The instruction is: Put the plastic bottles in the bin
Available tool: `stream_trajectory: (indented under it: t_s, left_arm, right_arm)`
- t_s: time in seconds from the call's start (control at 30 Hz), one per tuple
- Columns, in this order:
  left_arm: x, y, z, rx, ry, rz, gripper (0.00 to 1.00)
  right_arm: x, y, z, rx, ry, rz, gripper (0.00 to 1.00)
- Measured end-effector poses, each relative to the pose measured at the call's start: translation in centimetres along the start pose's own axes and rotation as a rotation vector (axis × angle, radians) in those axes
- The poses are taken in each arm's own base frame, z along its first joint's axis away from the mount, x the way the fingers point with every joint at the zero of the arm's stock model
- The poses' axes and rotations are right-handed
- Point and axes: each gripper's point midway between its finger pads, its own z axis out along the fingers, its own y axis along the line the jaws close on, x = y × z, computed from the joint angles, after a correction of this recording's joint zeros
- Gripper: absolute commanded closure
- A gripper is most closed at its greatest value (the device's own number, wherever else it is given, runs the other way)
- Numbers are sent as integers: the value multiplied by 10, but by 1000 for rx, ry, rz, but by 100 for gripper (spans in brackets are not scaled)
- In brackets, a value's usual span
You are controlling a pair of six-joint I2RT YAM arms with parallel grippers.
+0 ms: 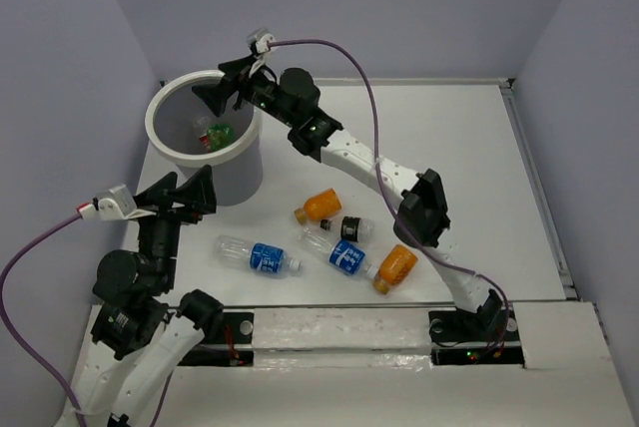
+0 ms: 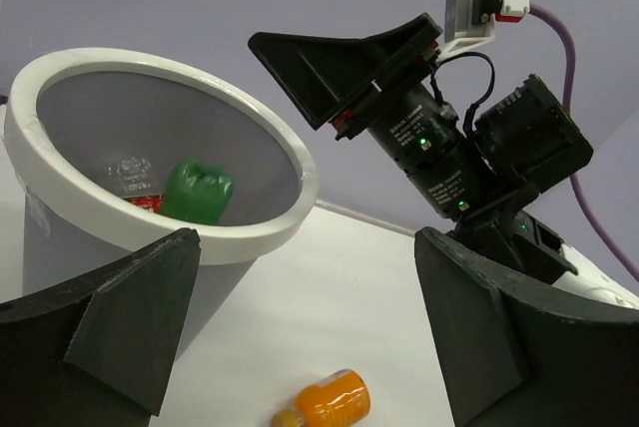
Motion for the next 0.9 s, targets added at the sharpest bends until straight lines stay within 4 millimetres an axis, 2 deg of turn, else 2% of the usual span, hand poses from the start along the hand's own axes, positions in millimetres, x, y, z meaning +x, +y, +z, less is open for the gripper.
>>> stream_trajectory:
  t_s: [0.13, 0.23, 0.3, 0.33, 0.43, 0.47, 0.5, 0.53, 0.57, 0.63, 0.67, 0.7, 0.77, 0.87, 0.9]
  left_arm:
    - [0, 1, 0, -5, -2, -7, 1]
    - [-1, 2, 0, -14, -6, -8, 1]
    - [-2, 3, 0, -21, -10, -9, 1]
    - [-3, 5, -1, -26, -16, -8, 1]
    - [-13, 11, -5, -52, -53, -8, 1]
    - [-17, 14, -7, -62, -70, -10, 1]
    - [-19, 15, -8, -67, -80, -13, 1]
    - [-23, 16, -9, -72, -95, -17, 1]
    - [-27, 18, -11, -81, -111, -22, 1]
    - [-31, 22, -12, -99, -130, -23, 1]
    - [-33, 23, -12, -108, -138, -20, 1]
    - [-34, 25, -12, -118, -144, -16, 1]
    - [-35, 27, -12, -127, -150, -13, 1]
    - [-36, 28, -12, -133, -154, -9, 1]
    - [-36, 28, -12, -134, -155, -9, 1]
  right_arm:
    - [-15, 4, -2, 3, 7, -17, 0]
    - [-28, 6, -15, 22, 42, -46, 0]
    - [-35, 9, -38, 53, 101, -60, 0]
    - [-39, 11, -57, 68, 132, -69, 0]
    - [-38, 14, -109, 113, 223, -80, 0]
    - [-31, 15, -123, 122, 252, -76, 0]
    - [-19, 15, -139, 133, 298, -70, 0]
    - [-14, 15, -144, 136, 315, -67, 0]
    - [10, 14, -158, 149, 377, -59, 0]
    - [47, 21, -173, 150, 476, -46, 0]
    - [80, 29, -184, 145, 565, -43, 0]
    - [101, 38, -189, 133, 617, -43, 0]
    - [156, 65, -205, 93, 754, -57, 0]
    - [214, 97, -228, 38, 903, -88, 0]
    - [228, 105, -234, 23, 940, -102, 1]
